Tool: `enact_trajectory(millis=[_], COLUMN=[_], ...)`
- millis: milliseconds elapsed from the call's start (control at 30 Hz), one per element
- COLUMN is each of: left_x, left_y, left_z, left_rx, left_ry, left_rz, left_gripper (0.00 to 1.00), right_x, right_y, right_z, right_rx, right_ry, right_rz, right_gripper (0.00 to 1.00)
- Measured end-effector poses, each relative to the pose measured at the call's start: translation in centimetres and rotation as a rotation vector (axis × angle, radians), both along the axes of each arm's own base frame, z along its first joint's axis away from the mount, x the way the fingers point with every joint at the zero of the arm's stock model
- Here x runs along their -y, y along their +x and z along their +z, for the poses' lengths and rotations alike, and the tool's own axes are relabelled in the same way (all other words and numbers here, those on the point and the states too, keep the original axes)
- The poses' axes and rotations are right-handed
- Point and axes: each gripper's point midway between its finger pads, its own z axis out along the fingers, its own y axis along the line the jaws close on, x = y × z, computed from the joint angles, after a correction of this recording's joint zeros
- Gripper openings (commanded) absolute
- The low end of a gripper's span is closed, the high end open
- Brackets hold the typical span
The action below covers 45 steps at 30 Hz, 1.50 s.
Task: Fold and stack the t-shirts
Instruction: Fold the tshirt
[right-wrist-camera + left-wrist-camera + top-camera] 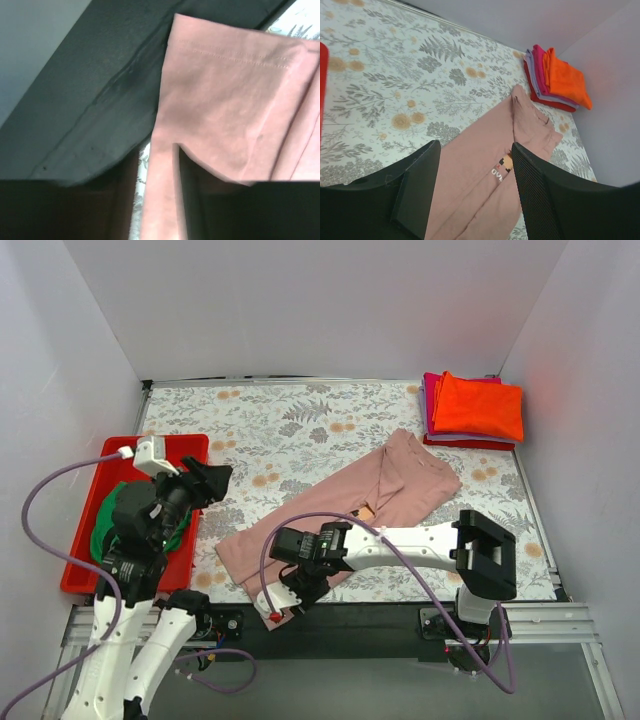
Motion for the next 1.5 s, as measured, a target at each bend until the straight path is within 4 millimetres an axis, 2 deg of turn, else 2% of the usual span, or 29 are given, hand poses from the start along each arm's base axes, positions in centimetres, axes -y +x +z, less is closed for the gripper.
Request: enact_trajectory(millis=[100,200,267,367,433,500,600,700,767,867,1000,1100,1167,1267,1300,1367,1433,1500], left_x=[1.8,4.1,5.5,7.7,9.1,10.3,13.2,16.4,18.8,21.4,23.6,24.5,25.1,25.7,25.7,25.8,25.8,25.9], left_y=[1.8,4.5,6.2,8.5,10.0,11.3,13.2,14.7,15.8,16.9,17.7,17.6,17.8,18.1,18.1,17.9,17.6,17.3], left_z=[-1.2,-3.3,-5.2,-8.7,-10.9,-12.7,-15.0,-17.2,-18.8,-21.8,-25.4,-27.6,-28.4,-28.4,-28.4,-28.7,-29.1,-29.3], left_rx=[-0.043,-0.120,-0.180,-0.296,-0.372,-0.429,-0.496,-0.542,-0.568,-0.617,-0.688,-0.740,-0.760,-0.750,-0.750,-0.758,-0.769,-0.775], left_ry=[-0.003,-0.008,-0.016,-0.034,-0.047,-0.053,-0.037,-0.002,0.027,0.068,0.114,0.147,0.171,0.212,0.221,0.239,0.252,0.253], left_rz=[-0.076,-0.172,-0.232,-0.328,-0.389,-0.431,-0.519,-0.599,-0.652,-0.706,-0.751,-0.766,-0.766,-0.757,-0.752,-0.750,-0.760,-0.771], left_gripper=[0.58,0.58,0.58,0.58,0.57,0.57,0.56,0.54,0.54,0.52,0.48,0.46,0.45,0.42,0.39,0.24,0.15,0.00], right_x=[0.5,1.0,1.6,3.3,5.7,9.2,14.7,20.0,22.8,25.7,27.7,29.0,29.6,30.1,30.2,30.2,30.2,30.1], right_y=[0.5,1.7,3.7,9.0,13.2,17.3,21.1,23.4,24.0,23.5,22.5,22.6,22.9,22.9,22.9,22.8,22.8,22.8], right_z=[1.3,2.6,3.9,6.3,8.1,9.4,10.5,10.6,10.0,8.4,7.0,7.0,7.3,7.3,7.3,7.2,7.3,7.4], right_rx=[0.006,0.009,0.009,0.014,0.032,0.060,0.095,0.103,0.095,0.051,-0.001,-0.015,-0.019,-0.046,-0.054,-0.070,-0.079,-0.086], right_ry=[0.022,0.049,0.077,0.154,0.211,0.257,0.300,0.331,0.352,0.367,0.407,0.459,0.494,0.534,0.544,0.557,0.568,0.578], right_rz=[0.004,-0.021,-0.072,-0.217,-0.353,-0.510,-0.719,-0.935,-1.063,-1.205,-1.327,-1.401,-1.428,-1.457,-1.461,-1.465,-1.465,-1.460], right_gripper=[0.60,0.62,0.62,0.63,0.63,0.63,0.63,0.63,0.63,0.64,0.66,0.66,0.67,0.67,0.67,0.67,0.67,0.67])
